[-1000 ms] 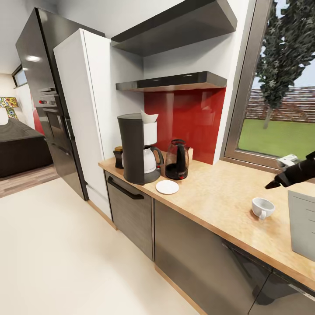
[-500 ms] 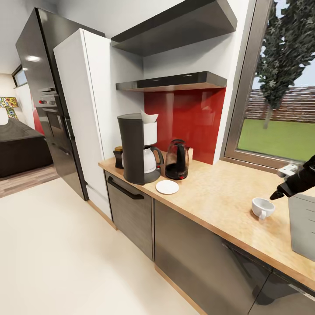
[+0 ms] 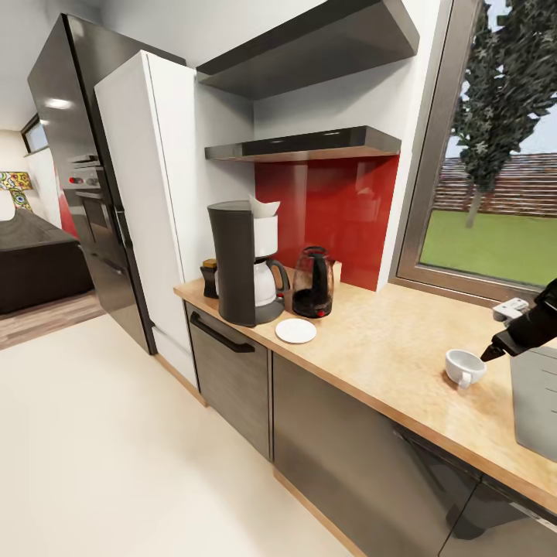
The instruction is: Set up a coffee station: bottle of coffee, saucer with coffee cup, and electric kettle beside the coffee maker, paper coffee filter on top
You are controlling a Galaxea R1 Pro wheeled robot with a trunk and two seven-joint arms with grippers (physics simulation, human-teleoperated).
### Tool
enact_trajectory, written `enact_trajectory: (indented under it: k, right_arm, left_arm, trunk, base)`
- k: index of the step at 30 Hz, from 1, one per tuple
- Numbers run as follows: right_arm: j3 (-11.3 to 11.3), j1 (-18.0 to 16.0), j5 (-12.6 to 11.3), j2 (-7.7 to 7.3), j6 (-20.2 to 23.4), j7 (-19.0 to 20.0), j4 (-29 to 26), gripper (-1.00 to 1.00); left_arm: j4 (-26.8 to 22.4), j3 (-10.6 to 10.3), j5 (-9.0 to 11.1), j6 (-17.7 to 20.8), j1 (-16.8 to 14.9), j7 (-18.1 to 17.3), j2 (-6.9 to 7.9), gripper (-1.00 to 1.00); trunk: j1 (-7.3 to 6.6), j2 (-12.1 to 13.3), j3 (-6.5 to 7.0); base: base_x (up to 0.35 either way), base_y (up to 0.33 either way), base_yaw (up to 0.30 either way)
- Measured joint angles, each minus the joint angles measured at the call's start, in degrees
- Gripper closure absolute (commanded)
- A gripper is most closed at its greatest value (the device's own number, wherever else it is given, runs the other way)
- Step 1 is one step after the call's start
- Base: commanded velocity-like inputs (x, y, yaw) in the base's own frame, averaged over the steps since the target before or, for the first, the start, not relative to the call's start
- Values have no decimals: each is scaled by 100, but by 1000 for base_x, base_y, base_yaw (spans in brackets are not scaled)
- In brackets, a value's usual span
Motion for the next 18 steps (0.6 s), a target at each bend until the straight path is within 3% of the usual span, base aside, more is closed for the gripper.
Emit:
enact_trajectory:
  k: [18]
  right_arm:
    - [2,1,5,65,-3,-3,32,-100]
  left_arm:
    - [0,0,0,0,0,0,0,-100]
  trunk:
    - [-1,0,0]
  base:
    - [42,0,0]
